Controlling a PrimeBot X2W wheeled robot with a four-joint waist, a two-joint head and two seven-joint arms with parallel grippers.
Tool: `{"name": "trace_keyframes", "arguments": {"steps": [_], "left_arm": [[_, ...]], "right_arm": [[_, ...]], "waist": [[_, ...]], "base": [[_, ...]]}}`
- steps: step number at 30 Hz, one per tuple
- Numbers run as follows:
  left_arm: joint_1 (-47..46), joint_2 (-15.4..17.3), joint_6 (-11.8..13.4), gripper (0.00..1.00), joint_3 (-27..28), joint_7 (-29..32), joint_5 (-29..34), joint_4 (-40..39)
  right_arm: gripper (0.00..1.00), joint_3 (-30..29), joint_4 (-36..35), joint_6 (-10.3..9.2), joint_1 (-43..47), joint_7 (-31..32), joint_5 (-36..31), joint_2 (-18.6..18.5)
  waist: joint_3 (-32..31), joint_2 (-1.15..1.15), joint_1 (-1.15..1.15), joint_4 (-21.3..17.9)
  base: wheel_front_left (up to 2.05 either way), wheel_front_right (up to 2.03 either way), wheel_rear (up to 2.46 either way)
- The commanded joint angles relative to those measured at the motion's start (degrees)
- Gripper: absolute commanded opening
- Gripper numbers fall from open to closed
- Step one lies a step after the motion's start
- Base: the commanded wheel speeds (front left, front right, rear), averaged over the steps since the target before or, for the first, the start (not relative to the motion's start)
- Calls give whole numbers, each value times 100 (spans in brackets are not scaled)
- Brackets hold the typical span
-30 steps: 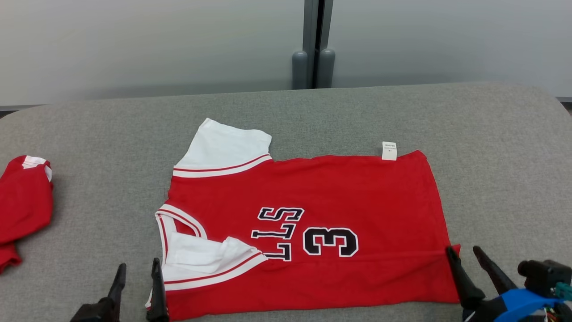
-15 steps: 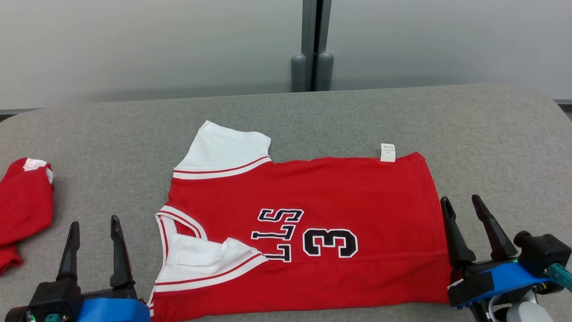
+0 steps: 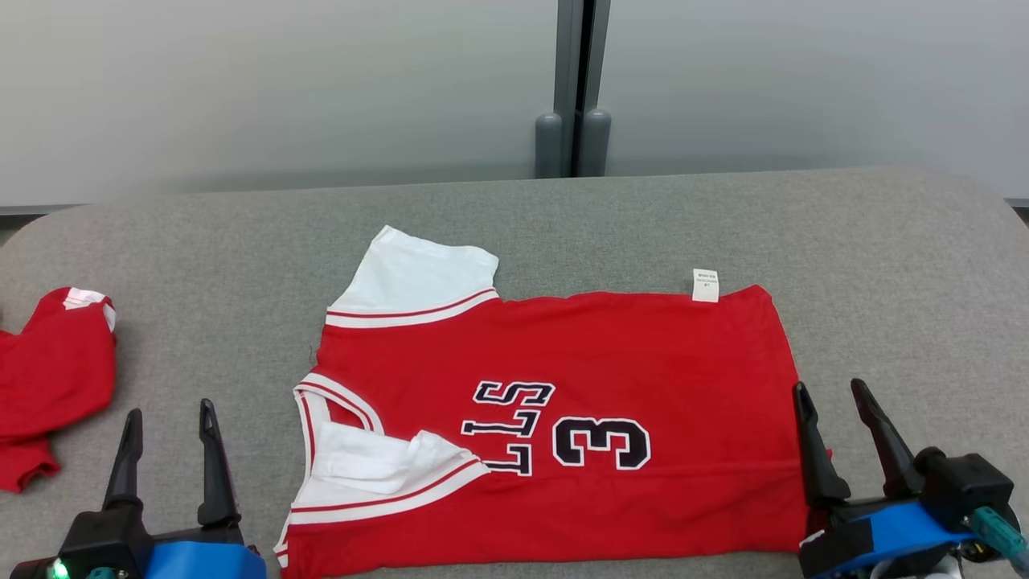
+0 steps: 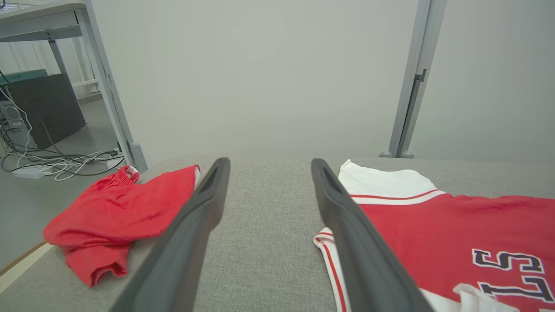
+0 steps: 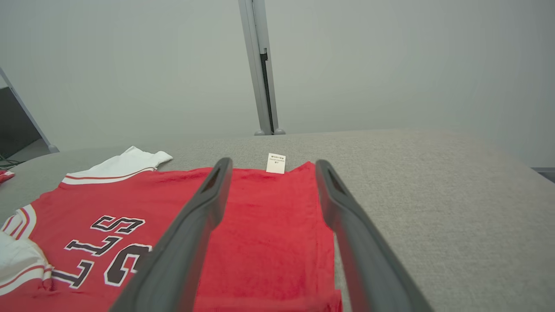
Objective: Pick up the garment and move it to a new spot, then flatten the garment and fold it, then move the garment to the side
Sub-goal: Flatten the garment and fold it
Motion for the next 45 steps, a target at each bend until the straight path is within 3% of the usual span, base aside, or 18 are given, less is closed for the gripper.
{"name": "trace_keyframes", "arguments": {"steps": [1,15,36,45], "left_arm": [[-31,-4,-28,100,29,-22,30,37],[-114,-38,-201,100,40,-19,104,367],[-147,13,-218,100,75,-19,139,490],[-1118,450,-480,100,-66,129,249,538]], "right_arm": [[100,-29,-68,1,101,-28,-58,52],[100,-102,-297,1,339,266,-313,222],[100,-182,-136,1,283,407,-309,260],[100,-186,177,1,-584,573,-445,99]], "waist": [[-15,0,0,6],[-86,0,0,27],[-226,0,0,-20],[-17,0,0,-127]], "base": [[0,0,0],[0,0,0],[0,0,0],[0,0,0]]}}
